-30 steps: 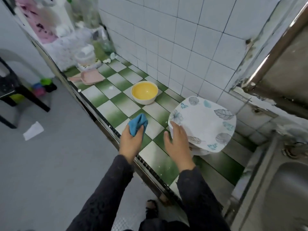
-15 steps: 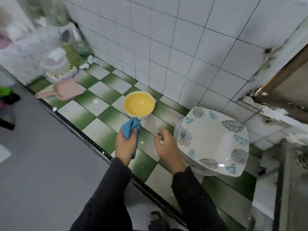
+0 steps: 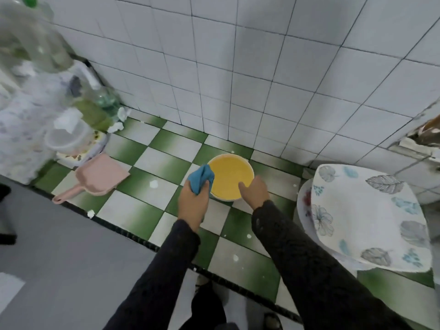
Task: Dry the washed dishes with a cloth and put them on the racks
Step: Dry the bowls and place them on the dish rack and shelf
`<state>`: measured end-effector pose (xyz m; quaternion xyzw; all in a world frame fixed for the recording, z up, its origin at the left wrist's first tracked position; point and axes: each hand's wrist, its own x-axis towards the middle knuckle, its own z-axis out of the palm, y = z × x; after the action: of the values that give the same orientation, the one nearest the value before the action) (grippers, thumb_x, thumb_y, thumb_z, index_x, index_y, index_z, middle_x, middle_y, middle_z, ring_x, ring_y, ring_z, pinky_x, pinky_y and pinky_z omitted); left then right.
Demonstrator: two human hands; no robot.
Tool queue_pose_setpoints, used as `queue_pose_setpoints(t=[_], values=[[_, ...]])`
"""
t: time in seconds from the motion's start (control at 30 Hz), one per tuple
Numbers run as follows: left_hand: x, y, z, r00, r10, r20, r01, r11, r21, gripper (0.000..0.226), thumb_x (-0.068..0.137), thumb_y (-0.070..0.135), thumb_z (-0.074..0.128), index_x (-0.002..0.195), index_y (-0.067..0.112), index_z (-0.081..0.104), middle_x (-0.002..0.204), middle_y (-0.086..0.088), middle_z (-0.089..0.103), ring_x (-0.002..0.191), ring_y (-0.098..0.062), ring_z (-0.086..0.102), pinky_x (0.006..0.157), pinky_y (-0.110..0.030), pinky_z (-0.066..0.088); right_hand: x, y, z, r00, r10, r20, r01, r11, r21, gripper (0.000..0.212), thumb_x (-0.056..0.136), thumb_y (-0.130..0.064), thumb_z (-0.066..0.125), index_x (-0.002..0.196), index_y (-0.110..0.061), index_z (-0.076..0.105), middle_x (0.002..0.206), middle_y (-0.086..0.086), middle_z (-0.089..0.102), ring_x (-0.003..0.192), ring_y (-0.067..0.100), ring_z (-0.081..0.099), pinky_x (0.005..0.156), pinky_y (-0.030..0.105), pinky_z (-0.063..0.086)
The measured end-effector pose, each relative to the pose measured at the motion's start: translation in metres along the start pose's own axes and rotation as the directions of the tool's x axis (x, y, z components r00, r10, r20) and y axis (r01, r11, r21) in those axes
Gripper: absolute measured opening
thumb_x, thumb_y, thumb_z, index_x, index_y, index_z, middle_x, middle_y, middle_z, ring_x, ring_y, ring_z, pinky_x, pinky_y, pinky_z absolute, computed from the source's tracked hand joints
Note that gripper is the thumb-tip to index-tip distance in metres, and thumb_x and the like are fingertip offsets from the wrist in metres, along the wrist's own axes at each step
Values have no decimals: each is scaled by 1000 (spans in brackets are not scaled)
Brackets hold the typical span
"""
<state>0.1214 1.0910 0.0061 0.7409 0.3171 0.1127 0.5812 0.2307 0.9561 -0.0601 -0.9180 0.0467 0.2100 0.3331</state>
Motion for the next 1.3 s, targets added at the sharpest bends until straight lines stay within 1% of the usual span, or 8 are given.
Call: queue_pose_setpoints(t=[0.17, 0.27, 0.33, 0.43, 0.53, 0.77, 1.03, 1.3], values=[[25, -2, -15, 993, 25, 120, -27, 999, 18, 16, 99, 23, 57, 114, 23, 54, 94, 9, 60, 82, -2, 56, 63, -11, 45, 20, -11, 13, 989, 62, -137, -76, 992, -99, 57, 92, -29, 69, 133, -2, 40, 133, 19, 50, 118, 37, 56, 91, 46, 51], [38, -10, -21, 989, 27, 148, -37, 997, 67, 20, 98, 24, 57, 116, 15, 58, 93, -4, 64, 76, -6, 57, 54, -6, 44, 29, -15, 18, 992, 78, -103, -95, 979, -178, 67, 91, -31, 73, 140, -4, 35, 136, 18, 46, 118, 35, 57, 92, 45, 52], [43, -16, -24, 984, 0, 176, -12, 998, 67, 20, 98, 25, 57, 117, 19, 57, 94, 1, 64, 78, -7, 58, 54, -8, 46, 34, -15, 23, 994, 74, -75, -89, 972, -215, 70, 92, -25, 71, 145, -5, 30, 136, 17, 47, 114, 34, 60, 91, 44, 54], [48, -24, -27, 973, -21, 232, 7, 998, 61, 20, 98, 25, 58, 116, 17, 57, 97, 1, 64, 87, -11, 60, 67, -19, 47, 35, -14, 25, 993, 93, -70, -108, 959, -263, 50, 93, -5, 63, 136, -4, 36, 128, 18, 56, 109, 35, 63, 89, 43, 54], [52, -27, -26, 968, -34, 250, 16, 997, 73, 16, 98, 23, 58, 109, 13, 59, 89, -2, 63, 82, -17, 59, 64, -23, 45, 32, -19, 17, 995, 79, -66, -95, 945, -314, 33, 95, 1, 52, 127, -1, 44, 125, 20, 59, 110, 37, 62, 88, 42, 52], [55, -22, -22, 953, 6, 304, -3, 1000, -12, 27, 99, 21, 55, 122, 7, 57, 100, -7, 63, 92, -21, 59, 79, -31, 49, 22, -39, -11, 990, -91, -106, 19, 842, -538, 38, 99, -2, 39, 136, -10, 44, 117, 15, 64, 101, 37, 64, 71, 38, 48], [51, -16, -31, 958, 28, 285, -8, 997, -72, 30, 99, 23, 56, 129, 21, 52, 116, -2, 62, 108, -20, 59, 99, -44, 50, 5, -56, -22, 957, -182, -228, 114, 953, -282, 47, 98, 2, 34, 144, -5, 30, 121, 19, 54, 88, 39, 61, 66, 42, 48], [38, -13, -34, 970, 14, 243, 16, 992, -123, 28, 99, 22, 56, 127, 20, 53, 113, -1, 62, 106, -18, 59, 97, -38, 50, -19, -48, -26, 844, -445, -300, 370, 887, -276, 58, 98, 3, 39, 154, -5, 26, 156, 18, 33, 131, 38, 43, 101, 48, 48]])
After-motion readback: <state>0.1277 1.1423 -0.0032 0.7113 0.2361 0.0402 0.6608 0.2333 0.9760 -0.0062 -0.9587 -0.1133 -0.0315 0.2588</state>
